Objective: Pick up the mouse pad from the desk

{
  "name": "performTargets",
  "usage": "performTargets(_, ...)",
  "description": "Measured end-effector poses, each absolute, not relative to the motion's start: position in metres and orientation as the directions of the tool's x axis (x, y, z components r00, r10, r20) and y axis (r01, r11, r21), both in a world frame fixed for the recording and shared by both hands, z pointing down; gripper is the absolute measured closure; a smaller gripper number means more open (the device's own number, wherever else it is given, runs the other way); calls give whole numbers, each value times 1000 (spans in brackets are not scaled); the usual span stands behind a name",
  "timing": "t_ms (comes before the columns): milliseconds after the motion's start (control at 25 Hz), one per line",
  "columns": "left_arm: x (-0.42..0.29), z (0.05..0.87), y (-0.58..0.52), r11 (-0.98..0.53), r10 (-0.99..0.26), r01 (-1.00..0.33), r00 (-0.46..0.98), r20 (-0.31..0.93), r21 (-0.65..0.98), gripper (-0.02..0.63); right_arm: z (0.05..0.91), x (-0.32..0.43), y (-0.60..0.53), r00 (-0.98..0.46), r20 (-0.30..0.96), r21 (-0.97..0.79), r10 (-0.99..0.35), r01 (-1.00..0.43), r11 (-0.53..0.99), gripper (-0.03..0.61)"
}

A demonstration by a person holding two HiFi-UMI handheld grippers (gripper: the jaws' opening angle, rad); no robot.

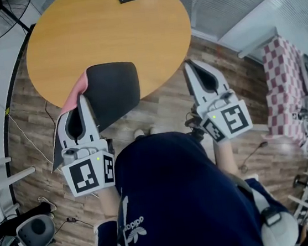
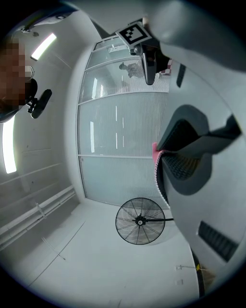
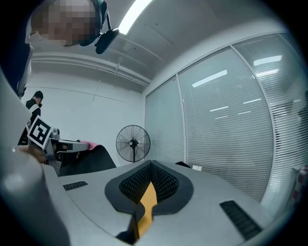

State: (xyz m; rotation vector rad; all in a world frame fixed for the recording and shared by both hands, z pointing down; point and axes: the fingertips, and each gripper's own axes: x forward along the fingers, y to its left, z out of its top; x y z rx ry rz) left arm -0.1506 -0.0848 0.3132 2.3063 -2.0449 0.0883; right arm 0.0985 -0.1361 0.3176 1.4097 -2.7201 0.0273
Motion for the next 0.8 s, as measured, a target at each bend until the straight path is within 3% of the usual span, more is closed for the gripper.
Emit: performTargets(800,-145,315,-82,-139,-988,-990,140,71,19,595,321,101,-128,-567,90,65,-819,-817,573,575)
